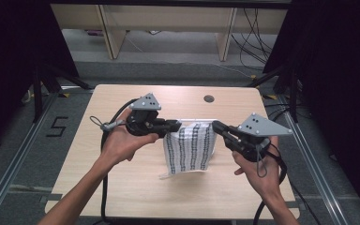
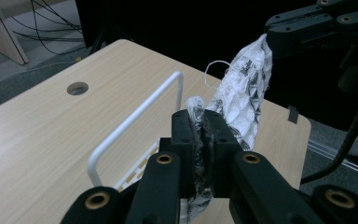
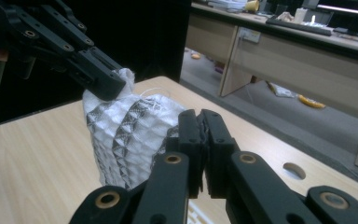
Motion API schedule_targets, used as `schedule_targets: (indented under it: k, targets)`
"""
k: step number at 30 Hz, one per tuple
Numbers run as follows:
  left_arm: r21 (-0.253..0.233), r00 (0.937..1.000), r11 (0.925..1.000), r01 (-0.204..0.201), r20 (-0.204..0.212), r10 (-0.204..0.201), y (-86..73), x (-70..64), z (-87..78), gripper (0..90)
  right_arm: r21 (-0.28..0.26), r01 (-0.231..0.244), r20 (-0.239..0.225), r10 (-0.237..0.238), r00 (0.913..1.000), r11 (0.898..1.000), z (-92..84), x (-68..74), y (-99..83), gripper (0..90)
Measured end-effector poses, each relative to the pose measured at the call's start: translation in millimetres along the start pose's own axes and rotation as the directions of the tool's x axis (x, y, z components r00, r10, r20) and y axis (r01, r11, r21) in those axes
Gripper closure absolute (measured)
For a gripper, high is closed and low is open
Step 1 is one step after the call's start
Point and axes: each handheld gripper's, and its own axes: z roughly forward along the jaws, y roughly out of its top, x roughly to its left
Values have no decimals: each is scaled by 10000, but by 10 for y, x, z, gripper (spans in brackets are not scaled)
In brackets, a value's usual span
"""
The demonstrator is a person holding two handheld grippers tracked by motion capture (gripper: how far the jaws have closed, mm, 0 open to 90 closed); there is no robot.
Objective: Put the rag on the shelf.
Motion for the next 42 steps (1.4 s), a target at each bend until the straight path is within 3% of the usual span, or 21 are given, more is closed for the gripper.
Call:
schedule_targets:
  k: [8,10,19,27,33,40,42]
  targets:
    - [-374,9998,9993,16,-207,-24,274,97,-15,841,-329,-10,268,19,9996,9995,4,-142,236,881]
    - [-545,9997,9985,62,-247,-75,330,122,-7,841,-369,169,416,-153,9990,9992,23,-191,278,881]
    - [-660,9987,9977,156,-465,-187,463,211,107,841,-235,-269,523,280,9982,9994,116,-380,362,881]
    - [-1008,9953,9935,528,-760,-606,574,345,215,841,-204,-228,810,244,9964,9995,247,-550,492,881]
    - [-1236,9899,9872,1009,-871,-1121,613,500,311,840,-136,-387,999,398,9942,9992,395,-677,512,880]
    - [-1345,9779,9769,1661,-1051,-1807,589,718,497,840,204,-609,1159,581,9916,9979,670,-859,498,880]
    - [-1371,9743,9732,1848,-1039,-1997,566,782,558,841,332,-892,1232,844,9888,9955,756,-897,471,880]
